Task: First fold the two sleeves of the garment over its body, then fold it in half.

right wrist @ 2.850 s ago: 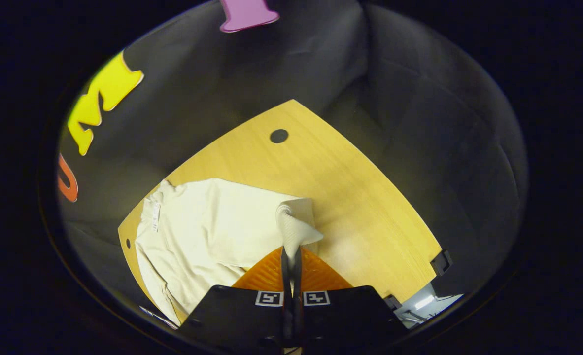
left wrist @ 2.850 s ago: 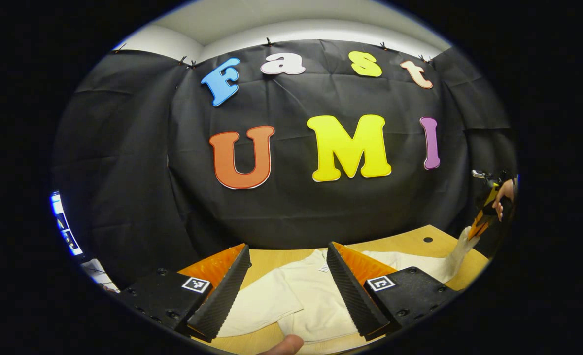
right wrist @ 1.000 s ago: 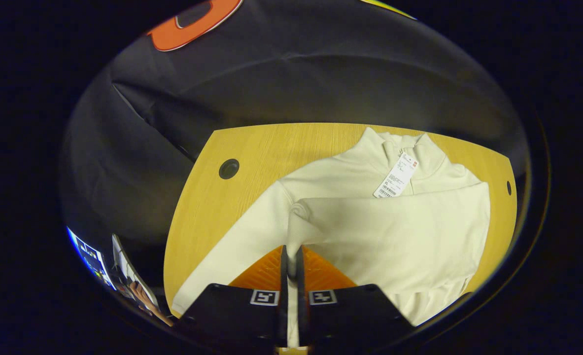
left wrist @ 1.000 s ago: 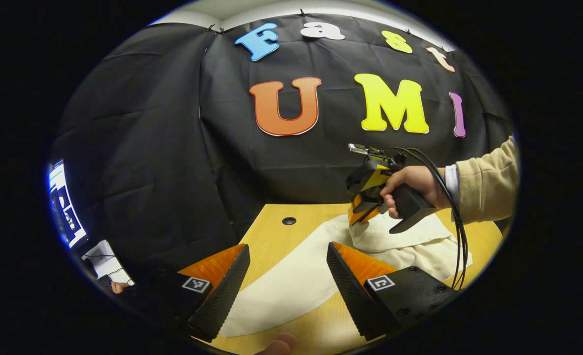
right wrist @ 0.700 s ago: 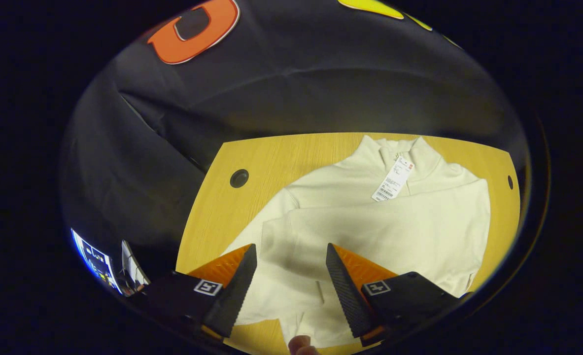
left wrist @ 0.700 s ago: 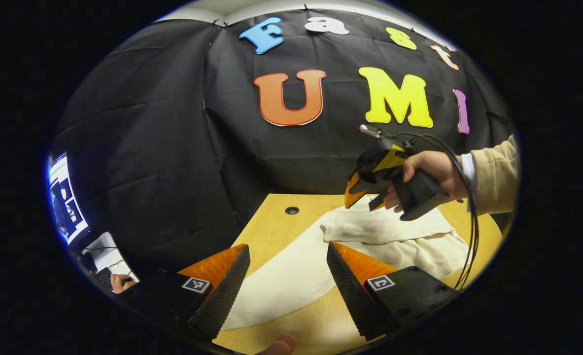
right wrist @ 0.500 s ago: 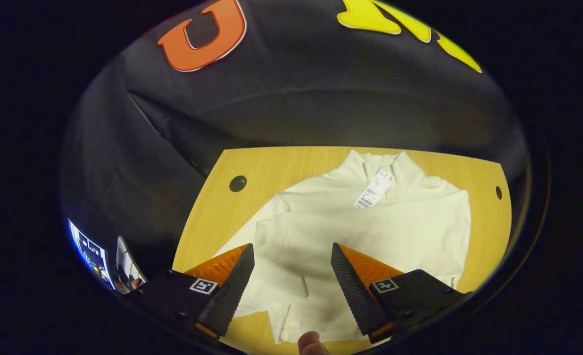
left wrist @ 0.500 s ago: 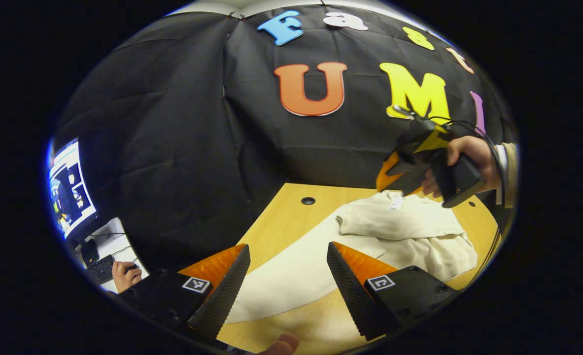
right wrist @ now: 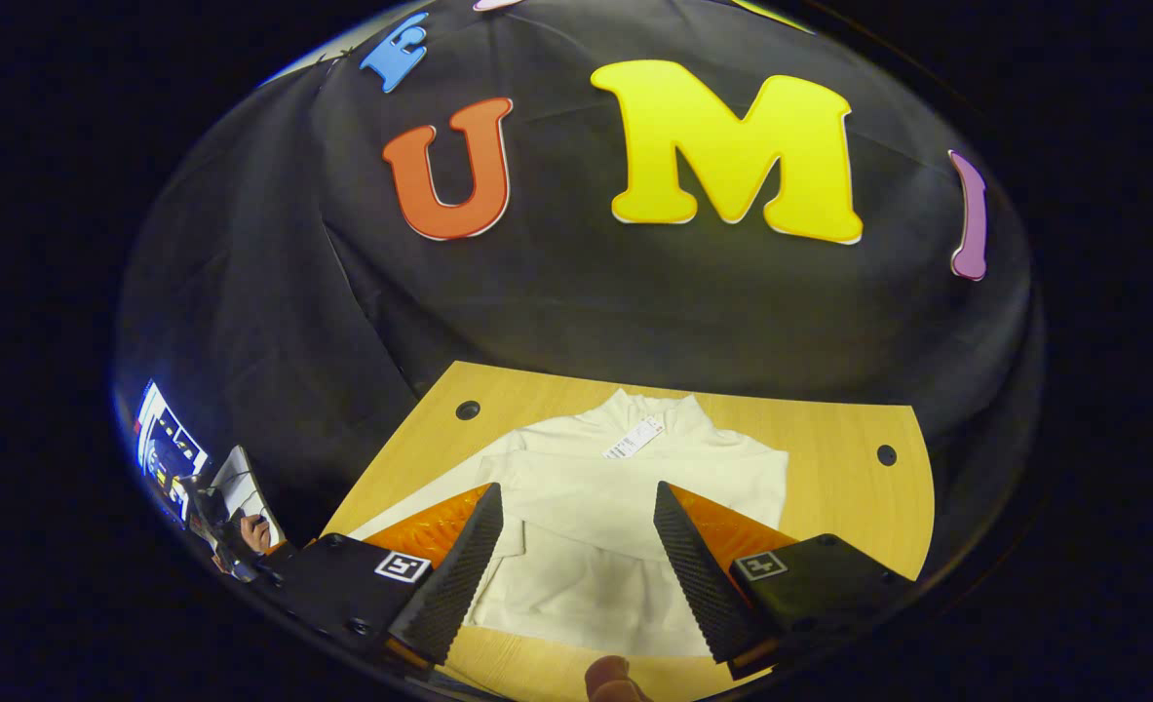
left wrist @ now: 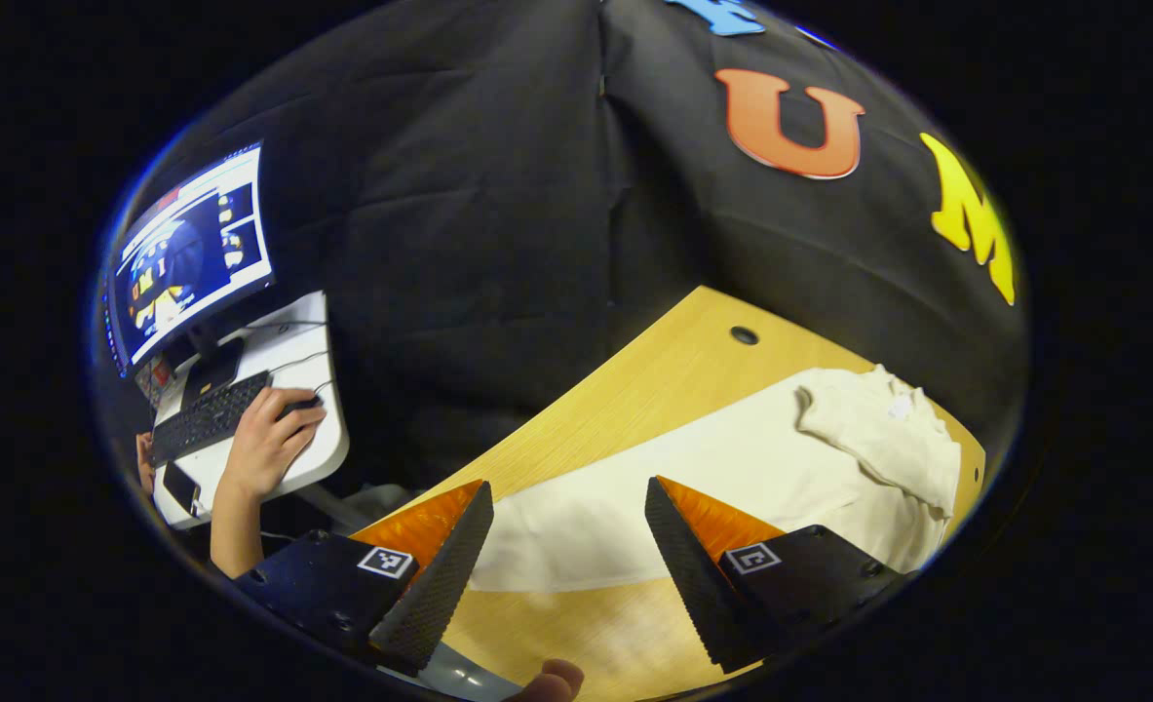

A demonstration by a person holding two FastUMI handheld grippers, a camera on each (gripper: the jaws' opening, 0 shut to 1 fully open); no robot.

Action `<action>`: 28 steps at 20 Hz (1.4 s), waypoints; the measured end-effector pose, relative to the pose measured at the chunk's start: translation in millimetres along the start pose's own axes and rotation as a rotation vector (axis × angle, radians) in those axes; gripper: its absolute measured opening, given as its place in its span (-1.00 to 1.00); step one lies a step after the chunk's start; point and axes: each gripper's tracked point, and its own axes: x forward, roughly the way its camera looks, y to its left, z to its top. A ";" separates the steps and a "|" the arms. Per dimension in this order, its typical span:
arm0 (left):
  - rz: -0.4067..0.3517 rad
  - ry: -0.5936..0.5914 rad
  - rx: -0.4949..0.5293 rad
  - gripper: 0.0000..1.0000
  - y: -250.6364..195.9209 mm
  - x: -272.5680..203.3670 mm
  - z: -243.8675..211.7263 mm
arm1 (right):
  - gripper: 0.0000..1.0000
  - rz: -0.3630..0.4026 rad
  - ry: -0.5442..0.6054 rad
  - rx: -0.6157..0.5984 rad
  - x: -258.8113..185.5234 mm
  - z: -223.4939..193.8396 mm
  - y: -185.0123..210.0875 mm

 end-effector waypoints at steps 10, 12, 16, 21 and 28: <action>0.110 0.235 -0.126 0.99 36.5 53.0 -59.1 | 0.94 -0.068 -0.085 0.145 -136.0 -33.3 -59.6; 0.129 0.257 -0.128 0.99 40.4 57.9 -64.3 | 0.94 -0.036 -0.068 0.108 -139.5 -45.8 -50.5; 0.140 0.325 -0.178 0.99 40.1 65.1 -78.2 | 0.94 -0.032 -0.061 0.069 -138.5 -53.3 -40.5; 0.148 0.371 -0.189 1.00 41.8 71.6 -74.0 | 0.94 -0.008 -0.025 0.063 -127.1 -58.3 -30.9; 0.128 0.462 -0.199 0.96 40.8 78.8 -74.9 | 0.94 0.003 -0.050 -0.004 -125.4 -47.3 -16.9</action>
